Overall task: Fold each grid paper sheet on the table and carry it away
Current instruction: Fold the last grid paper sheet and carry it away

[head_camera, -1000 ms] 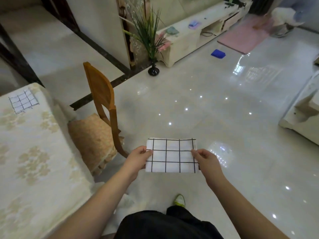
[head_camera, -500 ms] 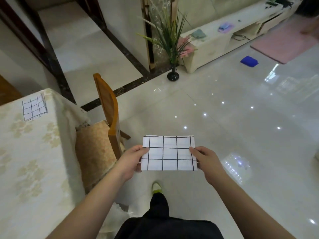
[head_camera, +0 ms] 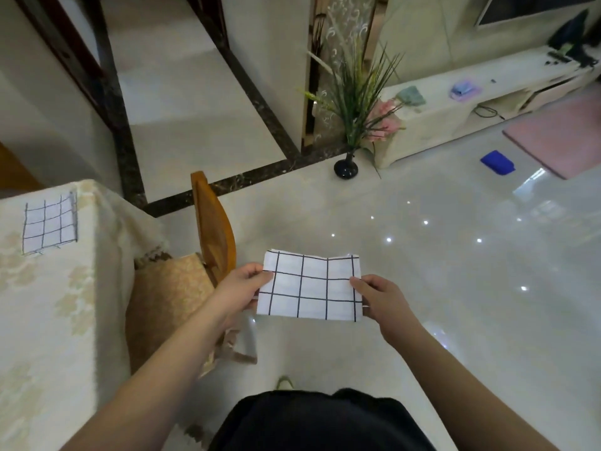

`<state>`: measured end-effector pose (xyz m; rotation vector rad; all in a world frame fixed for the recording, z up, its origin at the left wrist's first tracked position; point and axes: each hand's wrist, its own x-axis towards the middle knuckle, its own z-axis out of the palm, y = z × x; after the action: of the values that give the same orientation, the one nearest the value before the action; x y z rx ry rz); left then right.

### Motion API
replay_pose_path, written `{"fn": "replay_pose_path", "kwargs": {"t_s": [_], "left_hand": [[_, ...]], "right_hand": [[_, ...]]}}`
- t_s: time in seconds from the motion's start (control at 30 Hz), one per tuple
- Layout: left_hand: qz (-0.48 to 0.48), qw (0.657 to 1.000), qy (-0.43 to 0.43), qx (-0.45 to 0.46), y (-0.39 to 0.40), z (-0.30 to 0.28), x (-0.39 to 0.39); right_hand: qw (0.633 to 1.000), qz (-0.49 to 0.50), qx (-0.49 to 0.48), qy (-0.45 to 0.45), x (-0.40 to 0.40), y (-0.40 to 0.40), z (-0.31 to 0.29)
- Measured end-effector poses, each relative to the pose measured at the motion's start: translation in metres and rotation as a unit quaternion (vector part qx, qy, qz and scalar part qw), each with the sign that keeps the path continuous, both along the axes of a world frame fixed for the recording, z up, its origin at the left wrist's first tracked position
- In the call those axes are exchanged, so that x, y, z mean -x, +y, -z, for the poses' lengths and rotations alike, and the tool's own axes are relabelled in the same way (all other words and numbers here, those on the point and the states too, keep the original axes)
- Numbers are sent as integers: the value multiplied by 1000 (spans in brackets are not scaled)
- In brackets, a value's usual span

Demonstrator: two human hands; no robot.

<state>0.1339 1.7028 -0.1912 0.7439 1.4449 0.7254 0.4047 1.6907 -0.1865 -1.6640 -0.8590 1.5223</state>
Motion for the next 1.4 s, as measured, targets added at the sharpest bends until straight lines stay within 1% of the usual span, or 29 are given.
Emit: {"fn": "replay_pose_path", "kwargs": {"t_s": [0.1, 0.23, 0.37, 0.53, 0.63, 0.7, 0.83, 1.0, 1.23, 1.4], "left_hand": [[-26, 1000, -6, -7, 34, 3, -1], [-66, 998, -15, 8, 77, 11, -10], [-79, 997, 11, 6, 128, 14, -15], [-85, 996, 14, 23, 190, 1, -14], [-118, 993, -1, 17, 222, -8, -11], [-135, 991, 11, 16, 239, -11, -6], [-171, 985, 17, 3, 268, -18, 10], [-233, 973, 2, -4, 308, -20, 49], [-292, 954, 59, -26, 353, -16, 126], [-317, 942, 111, -20, 381, -11, 174]], "right_hand": [[1000, -17, -1, -15, 0, 42, 2], [999, -33, 1, -32, -4, 98, 9], [998, -52, 6, -20, -8, 162, 21], [994, -106, 4, -16, -11, 251, 21], [989, -149, -4, -15, -7, 303, 17], [985, -169, -10, -16, 0, 334, 17], [980, -198, -13, -10, 30, 387, 18], [965, -260, -13, -11, 84, 452, 23], [938, -341, -29, -47, 184, 538, 17], [918, -393, -34, -31, 242, 583, 11]]}}
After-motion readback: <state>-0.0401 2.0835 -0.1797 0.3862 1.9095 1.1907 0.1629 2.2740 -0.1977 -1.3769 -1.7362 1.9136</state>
